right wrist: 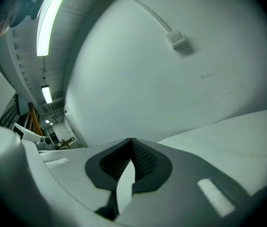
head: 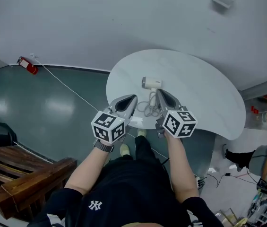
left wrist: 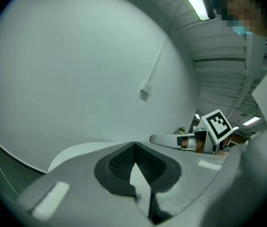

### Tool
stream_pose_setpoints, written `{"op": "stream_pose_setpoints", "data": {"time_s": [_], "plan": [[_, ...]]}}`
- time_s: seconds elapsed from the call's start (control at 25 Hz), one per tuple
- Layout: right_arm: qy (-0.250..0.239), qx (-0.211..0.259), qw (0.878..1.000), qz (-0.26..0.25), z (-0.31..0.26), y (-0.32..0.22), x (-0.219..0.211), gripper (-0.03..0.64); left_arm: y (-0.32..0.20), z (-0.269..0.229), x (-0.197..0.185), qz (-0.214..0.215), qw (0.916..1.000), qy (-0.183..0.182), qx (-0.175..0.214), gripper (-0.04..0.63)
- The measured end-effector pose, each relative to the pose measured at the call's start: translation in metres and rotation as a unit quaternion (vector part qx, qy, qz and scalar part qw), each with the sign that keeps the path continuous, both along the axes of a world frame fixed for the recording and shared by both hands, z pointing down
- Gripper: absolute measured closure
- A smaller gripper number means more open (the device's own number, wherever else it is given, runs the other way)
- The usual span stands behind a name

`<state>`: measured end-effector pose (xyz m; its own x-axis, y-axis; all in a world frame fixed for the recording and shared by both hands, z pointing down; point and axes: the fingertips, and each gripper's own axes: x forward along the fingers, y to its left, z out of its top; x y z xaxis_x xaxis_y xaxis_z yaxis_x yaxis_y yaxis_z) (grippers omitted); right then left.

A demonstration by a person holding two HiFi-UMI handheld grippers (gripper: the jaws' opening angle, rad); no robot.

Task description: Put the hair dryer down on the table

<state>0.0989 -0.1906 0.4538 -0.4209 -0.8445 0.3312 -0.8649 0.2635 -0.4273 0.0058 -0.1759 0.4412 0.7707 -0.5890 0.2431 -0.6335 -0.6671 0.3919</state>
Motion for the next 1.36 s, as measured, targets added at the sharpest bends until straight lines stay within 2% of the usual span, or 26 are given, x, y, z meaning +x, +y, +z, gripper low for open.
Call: {"op": "stream_pose_setpoints", "data": {"time_s": [0.36, 0.76, 1.08, 1.36], "plan": [[0.005, 0.084, 0.996, 0.007, -0.076, 0.036, -0.015, 0.595, 0.033, -0.061, -0.007, 0.017, 0.9984, 0.023, 0.048, 0.595], [0.009, 0.153, 0.988, 0.009, -0.134, 0.067, -0.026, 0.595, 0.06, -0.115, -0.014, 0.023, 0.9937, 0.036, 0.104, 0.595], [0.019, 0.166, 0.986, 0.007, -0.142, 0.079, -0.028, 0.595, 0.067, -0.129, -0.022, 0.01, 0.9916, 0.036, 0.124, 0.595], [0.021, 0.162, 0.987, 0.012, -0.138, 0.083, -0.023, 0.595, 0.069, -0.129, -0.021, 0.008, 0.9917, 0.035, 0.124, 0.595]]}}
